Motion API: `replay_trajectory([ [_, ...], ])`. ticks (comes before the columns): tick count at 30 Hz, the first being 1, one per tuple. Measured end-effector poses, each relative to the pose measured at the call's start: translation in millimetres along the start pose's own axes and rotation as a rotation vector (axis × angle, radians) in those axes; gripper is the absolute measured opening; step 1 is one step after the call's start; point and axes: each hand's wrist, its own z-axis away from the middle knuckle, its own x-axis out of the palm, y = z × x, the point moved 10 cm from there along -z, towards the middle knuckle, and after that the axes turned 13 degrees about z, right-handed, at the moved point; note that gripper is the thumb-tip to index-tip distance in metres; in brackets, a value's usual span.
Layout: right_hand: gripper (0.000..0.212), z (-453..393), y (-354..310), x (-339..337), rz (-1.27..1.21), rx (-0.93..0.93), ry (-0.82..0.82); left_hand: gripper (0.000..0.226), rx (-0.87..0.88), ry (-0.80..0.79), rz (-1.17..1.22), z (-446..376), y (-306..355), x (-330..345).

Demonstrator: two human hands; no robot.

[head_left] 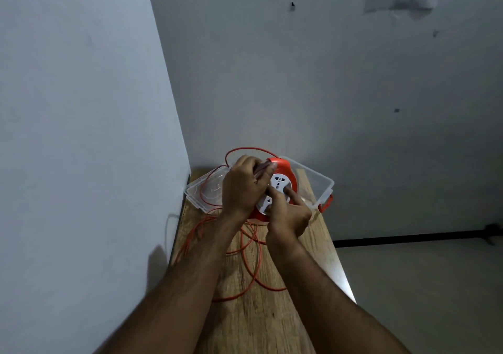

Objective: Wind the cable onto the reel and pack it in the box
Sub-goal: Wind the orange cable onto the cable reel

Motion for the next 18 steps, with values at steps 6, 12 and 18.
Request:
replay_trajectory([
  [6, 0.049, 24.9, -64.2, -11.3, 0.573, -0.718, 0.055, 0.034, -0.033, 0.055, 0.074, -7.8, -8.5, -16.6],
  [12, 0.052, 68.2, -72.6, 4.3, 1.139, -1.394, 0.144, 0.034, -0.016, 0.014, 0.085, -10.6, -5.2, -14.3],
  [18, 0.066, 56.4, -65.3, 7.3, 1.243, -1.399, 0.124, 0.034, -0.017, -0.058, 0.087, -8.1, -6.3, -3.2],
])
